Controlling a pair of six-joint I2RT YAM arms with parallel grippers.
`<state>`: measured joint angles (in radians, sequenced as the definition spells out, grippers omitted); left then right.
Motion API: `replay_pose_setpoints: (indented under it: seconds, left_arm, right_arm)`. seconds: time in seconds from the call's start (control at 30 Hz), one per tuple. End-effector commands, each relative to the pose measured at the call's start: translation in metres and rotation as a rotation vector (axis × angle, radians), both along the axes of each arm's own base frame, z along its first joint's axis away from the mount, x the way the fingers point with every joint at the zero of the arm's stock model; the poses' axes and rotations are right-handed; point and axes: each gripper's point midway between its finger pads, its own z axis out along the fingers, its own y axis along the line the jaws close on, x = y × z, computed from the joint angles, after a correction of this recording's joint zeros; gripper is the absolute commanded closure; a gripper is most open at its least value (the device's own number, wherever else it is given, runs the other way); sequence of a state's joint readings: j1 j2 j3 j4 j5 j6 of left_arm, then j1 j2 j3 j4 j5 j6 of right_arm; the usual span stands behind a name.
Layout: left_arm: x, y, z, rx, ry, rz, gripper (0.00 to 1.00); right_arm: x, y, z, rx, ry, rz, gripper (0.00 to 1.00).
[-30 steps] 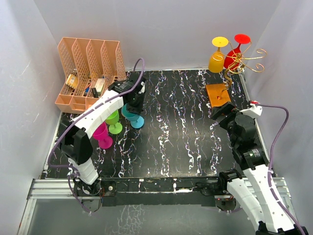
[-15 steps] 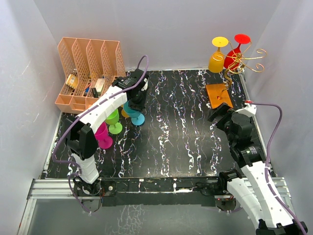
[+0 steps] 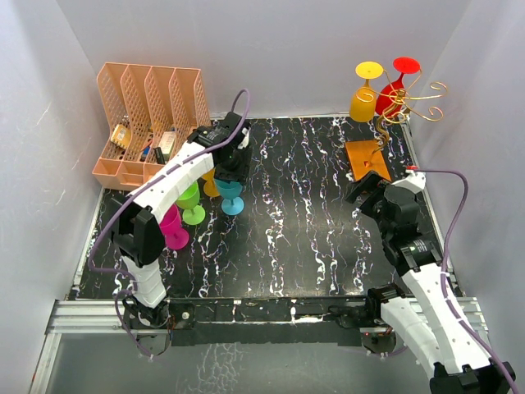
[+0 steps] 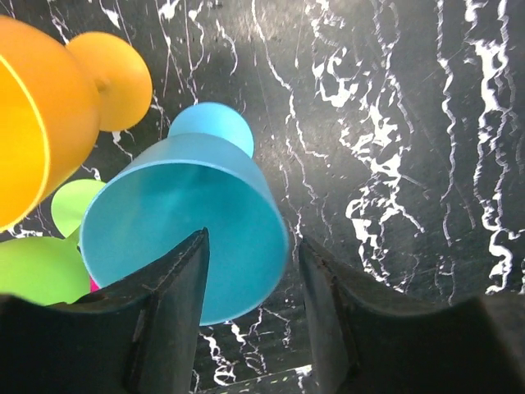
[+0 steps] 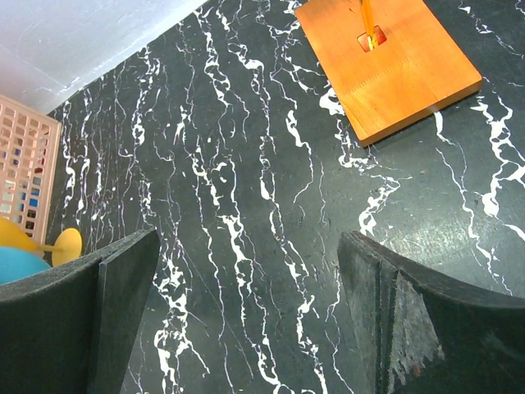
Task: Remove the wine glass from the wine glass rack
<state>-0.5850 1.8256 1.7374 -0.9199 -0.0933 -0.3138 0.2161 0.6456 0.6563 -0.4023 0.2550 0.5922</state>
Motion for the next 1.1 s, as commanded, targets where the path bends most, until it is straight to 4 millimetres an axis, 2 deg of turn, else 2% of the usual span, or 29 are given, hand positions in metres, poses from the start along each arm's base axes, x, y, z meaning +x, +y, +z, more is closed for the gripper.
replay_pose_setpoints:
  seconds: [0.0,0.23,0.37,0.47,0.6,0.7,0.8,1.07]
  left_arm:
    - [0.012,-0.009,0.056,-0.085,-0.143,-0.010,0.48]
    - [0.022,-0.016,0.121,-0.207,-0.342,-0.029,0.20]
    - [0.025,-0.014,0.137,-0.239,-0.420,-0.032,0.11]
    - [0.023,-0.013,0.149,-0.276,-0.504,-0.051,0.05]
    - [0.019,-0.001,0.152,-0.289,-0.622,-0.050,0.03]
    - [0.017,0.000,0.135,-0.287,-0.633,-0.071,0.03]
    - [0.010,-0.001,0.128,-0.317,-0.650,-0.101,0.03]
    - [-0.002,0.003,0.135,-0.380,-0.717,-0.104,0.03]
  right_arm:
    - [0.009,0.002,0.015,-0.001,-0.054,0.004,0.01]
    - [0.013,-0.002,0.022,-0.028,-0.044,-0.010,0.01]
    - [0.016,-0.007,0.023,-0.047,-0.026,-0.039,0.01]
    - [0.021,-0.010,0.016,-0.052,0.011,-0.068,0.01]
    - [0.030,-0.021,0.002,-0.061,0.068,-0.160,0.01]
    - [0.034,-0.040,-0.006,-0.070,0.087,-0.295,0.01]
    - [0.042,-0.045,-0.004,-0.075,0.084,-0.337,0.01]
    - [0.067,-0.030,0.058,-0.090,-0.050,-0.230,0.01]
